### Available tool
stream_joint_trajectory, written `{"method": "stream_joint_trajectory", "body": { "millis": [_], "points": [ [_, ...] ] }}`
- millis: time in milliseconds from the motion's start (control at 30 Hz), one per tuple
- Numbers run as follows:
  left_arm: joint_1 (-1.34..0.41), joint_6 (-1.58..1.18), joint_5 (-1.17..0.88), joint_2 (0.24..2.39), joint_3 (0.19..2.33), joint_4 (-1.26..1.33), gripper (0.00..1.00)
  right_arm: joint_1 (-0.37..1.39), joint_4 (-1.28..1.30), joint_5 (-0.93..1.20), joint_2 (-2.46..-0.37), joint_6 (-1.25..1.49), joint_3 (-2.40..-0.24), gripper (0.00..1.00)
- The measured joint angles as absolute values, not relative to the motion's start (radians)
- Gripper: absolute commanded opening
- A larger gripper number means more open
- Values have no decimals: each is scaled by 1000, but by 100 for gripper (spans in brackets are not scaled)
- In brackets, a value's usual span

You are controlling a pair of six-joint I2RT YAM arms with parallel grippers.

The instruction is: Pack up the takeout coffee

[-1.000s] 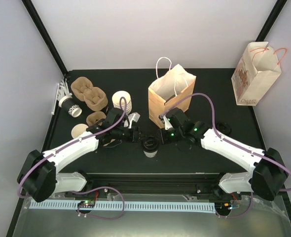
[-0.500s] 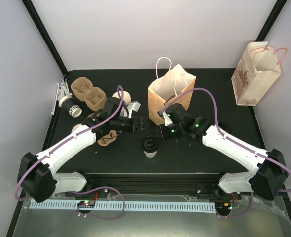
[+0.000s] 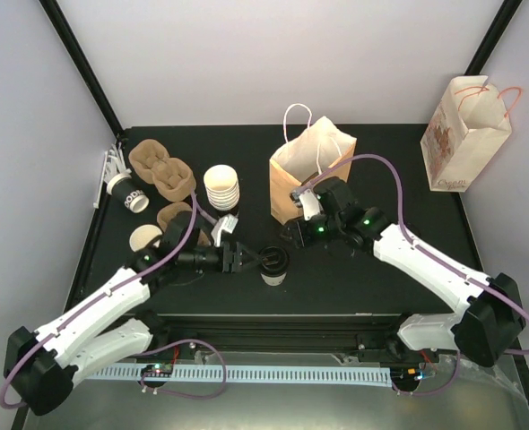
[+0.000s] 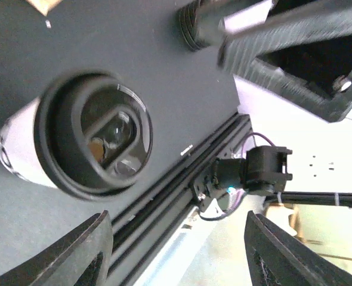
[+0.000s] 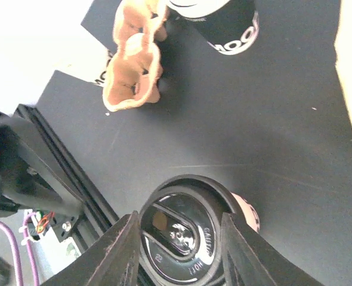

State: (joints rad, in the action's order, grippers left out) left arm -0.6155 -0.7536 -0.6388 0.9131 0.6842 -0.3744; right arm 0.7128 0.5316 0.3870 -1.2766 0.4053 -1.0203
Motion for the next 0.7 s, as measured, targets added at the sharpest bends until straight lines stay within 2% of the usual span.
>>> {"method": "stream_joint_trajectory", "body": {
  "millis": [200, 433, 700],
  "points": [
    [-695, -943, -657, 844, 513, -234, 63, 705, 468, 488, -1353, 364, -1025, 43],
    [-794, -1084, -636, 863, 468, -56, 64, 704, 421, 607, -1492, 326, -1058, 40],
    [-808, -1168, -611, 940, 424, 89, 64, 684, 392, 677, -1554, 297, -1058, 40]
  ]
}}
